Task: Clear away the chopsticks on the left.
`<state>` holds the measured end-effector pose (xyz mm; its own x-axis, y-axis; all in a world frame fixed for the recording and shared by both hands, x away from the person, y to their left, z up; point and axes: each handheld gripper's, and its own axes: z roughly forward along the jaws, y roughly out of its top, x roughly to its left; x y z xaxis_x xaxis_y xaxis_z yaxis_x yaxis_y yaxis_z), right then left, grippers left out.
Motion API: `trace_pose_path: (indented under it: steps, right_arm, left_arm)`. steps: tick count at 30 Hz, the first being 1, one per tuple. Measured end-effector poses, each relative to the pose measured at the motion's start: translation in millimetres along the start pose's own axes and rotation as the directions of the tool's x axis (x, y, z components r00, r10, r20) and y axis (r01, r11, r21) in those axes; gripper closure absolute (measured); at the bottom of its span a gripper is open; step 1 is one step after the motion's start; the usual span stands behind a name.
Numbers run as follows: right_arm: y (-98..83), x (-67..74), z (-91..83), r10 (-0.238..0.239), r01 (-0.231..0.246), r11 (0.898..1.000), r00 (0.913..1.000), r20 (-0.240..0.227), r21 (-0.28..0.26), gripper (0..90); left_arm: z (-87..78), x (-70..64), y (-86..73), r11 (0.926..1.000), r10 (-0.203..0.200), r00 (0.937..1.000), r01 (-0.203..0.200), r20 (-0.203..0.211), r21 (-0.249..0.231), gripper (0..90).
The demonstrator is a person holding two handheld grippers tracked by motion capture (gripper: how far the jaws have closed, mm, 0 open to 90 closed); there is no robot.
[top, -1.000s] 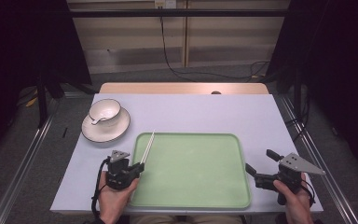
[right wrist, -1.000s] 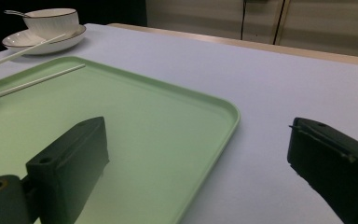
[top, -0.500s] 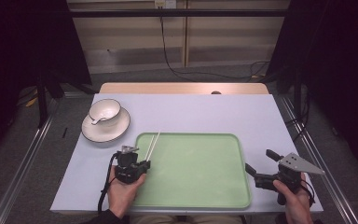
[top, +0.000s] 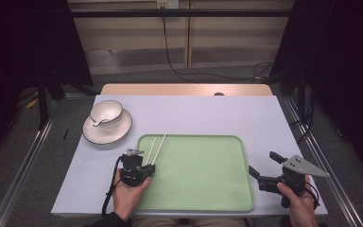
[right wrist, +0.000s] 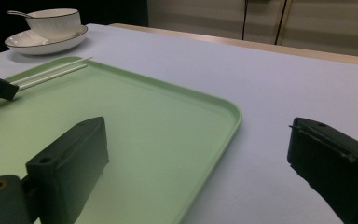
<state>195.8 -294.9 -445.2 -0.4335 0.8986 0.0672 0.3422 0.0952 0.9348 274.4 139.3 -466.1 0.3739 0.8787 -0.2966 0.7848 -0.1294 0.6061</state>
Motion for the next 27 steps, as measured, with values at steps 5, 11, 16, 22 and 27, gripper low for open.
trace_pose_path:
  steps: [5, 11, 16, 22, 27]
  right_arm:
    - [-0.3, 0.0, 0.5, -0.005, 0.005, 1.0, 1.0, -0.005, 0.001, 5.1]
    - [-0.1, 0.2, 0.4, -0.006, 0.006, 1.0, 1.0, -0.003, -0.001, 5.0]
    - [-0.2, 0.0, 0.2, -0.008, 0.008, 1.0, 1.0, -0.002, -0.003, 5.0]
    - [-0.1, 0.0, 0.1, -0.007, 0.007, 1.0, 1.0, -0.002, -0.004, 5.0]
    - [-0.1, -0.2, 0.3, 0.0, 0.0, 1.0, 1.0, -0.006, 0.0, 5.0]
  left_arm:
    - [1.8, -0.6, -0.5, 0.9998, 0.018, 0.9998, -0.018, -0.001, 0.005, 84.9]
    - [2.5, -2.5, -2.3, 0.9988, 0.049, 0.9987, -0.049, -0.018, -0.009, 84.8]
    - [2.8, -4.3, -3.2, 0.9974, 0.071, 0.9971, -0.071, -0.028, -0.014, 84.6]
    - [2.6, -3.1, -2.4, 0.998, 0.063, 0.9978, -0.063, -0.018, -0.007, 84.2]
    - [2.8, -3.6, -2.7, 0.9971, 0.075, 0.997, -0.075, -0.021, -0.009, 83.5]
